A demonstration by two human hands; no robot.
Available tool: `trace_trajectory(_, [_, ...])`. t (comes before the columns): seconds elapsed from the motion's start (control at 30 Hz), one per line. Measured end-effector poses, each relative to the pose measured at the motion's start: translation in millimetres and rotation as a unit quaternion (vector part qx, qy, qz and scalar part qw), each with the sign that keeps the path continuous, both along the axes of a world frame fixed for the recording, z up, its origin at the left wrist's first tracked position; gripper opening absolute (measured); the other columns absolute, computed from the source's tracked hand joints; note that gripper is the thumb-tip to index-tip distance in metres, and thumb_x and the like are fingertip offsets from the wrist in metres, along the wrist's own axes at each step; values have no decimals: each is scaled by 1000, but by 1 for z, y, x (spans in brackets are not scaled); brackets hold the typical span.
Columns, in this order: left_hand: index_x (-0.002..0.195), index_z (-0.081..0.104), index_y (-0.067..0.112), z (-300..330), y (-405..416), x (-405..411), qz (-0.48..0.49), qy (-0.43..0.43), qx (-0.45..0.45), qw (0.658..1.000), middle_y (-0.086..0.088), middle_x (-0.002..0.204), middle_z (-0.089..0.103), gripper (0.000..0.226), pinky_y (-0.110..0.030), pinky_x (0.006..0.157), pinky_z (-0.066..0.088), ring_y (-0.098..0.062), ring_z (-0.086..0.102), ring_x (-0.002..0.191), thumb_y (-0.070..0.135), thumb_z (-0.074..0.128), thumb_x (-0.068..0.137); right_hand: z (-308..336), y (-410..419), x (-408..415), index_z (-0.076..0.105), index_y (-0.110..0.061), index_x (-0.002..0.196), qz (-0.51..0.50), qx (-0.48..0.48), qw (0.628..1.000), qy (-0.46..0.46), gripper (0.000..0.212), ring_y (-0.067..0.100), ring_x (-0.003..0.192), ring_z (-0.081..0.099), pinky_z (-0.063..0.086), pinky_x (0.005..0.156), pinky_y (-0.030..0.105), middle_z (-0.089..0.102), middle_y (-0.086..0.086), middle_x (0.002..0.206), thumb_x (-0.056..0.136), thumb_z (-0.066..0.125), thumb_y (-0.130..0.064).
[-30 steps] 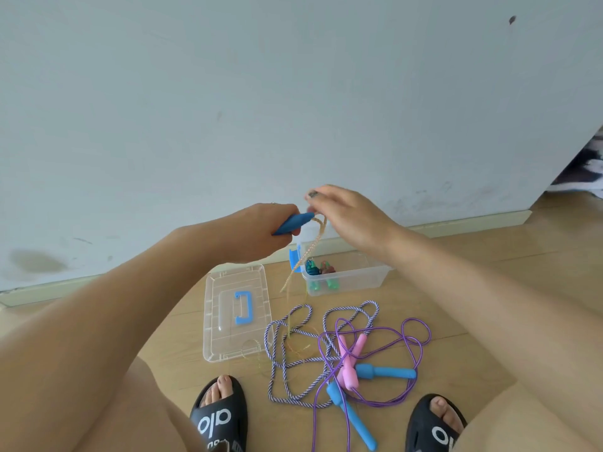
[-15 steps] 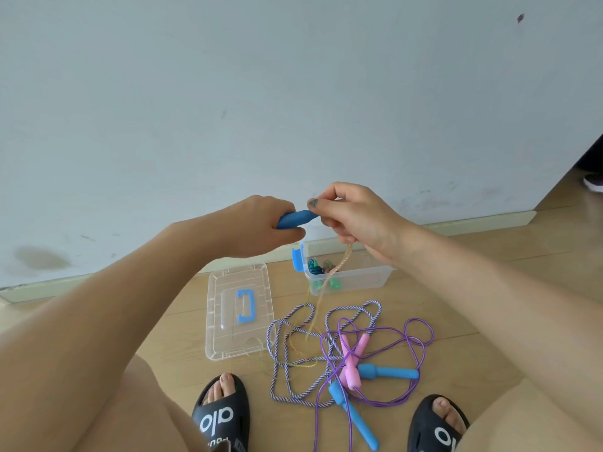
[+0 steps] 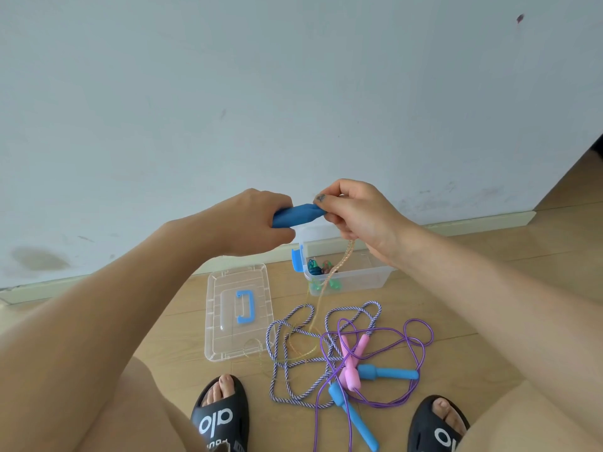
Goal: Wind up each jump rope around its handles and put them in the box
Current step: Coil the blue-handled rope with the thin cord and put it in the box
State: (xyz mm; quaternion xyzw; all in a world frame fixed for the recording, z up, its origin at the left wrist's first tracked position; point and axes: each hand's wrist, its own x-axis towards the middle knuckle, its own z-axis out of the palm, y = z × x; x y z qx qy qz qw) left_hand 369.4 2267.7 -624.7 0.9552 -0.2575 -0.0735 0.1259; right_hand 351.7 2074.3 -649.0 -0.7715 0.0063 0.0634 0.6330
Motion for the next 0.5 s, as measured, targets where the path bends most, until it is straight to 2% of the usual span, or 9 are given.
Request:
trace_trajectory(0.17, [69,48,19,2,0,1,16,-3,4,1000,3,61,48,28,-29,54,34,-17,43,57,33,56,92,-1,2,-1,63,-12,89,6,-29,1000,-2,18,9,47,36,30,48,23,54,-3,59,99,54,-23])
trace_trajectory(0.27, [74,55,12,1,1,2,45,33,-21,998,1,62,45,29,-28,54,33,-17,40,55,35,58,91,-2,4,-5,59,-15,81,7,-129,990,-52,31,9,48,38,32,55,26,51,-10,55,102,46,-33])
trace_trajectory(0.33, [76,55,8,2,1,3,75,68,-60,993,1,60,44,31,-27,52,32,-15,37,50,35,62,90,-3,6,-9,60,-16,84,-13,-180,979,-98,36,11,53,40,34,57,29,48,-10,56,104,39,-37])
trace_trajectory(0.43, [72,48,12,3,2,5,135,176,-192,956,1,56,41,31,-25,46,31,-13,34,43,29,64,91,-4,9,-10,60,-12,95,-55,-203,965,-160,31,15,54,39,34,57,34,46,-9,59,105,36,-30])
trace_trajectory(0.5, [73,43,13,0,2,8,163,239,-253,923,1,56,39,30,-24,44,27,-13,30,44,26,62,93,-5,10,-11,55,-14,104,-47,-293,929,-221,22,21,55,43,34,55,37,48,-5,61,105,35,-23])
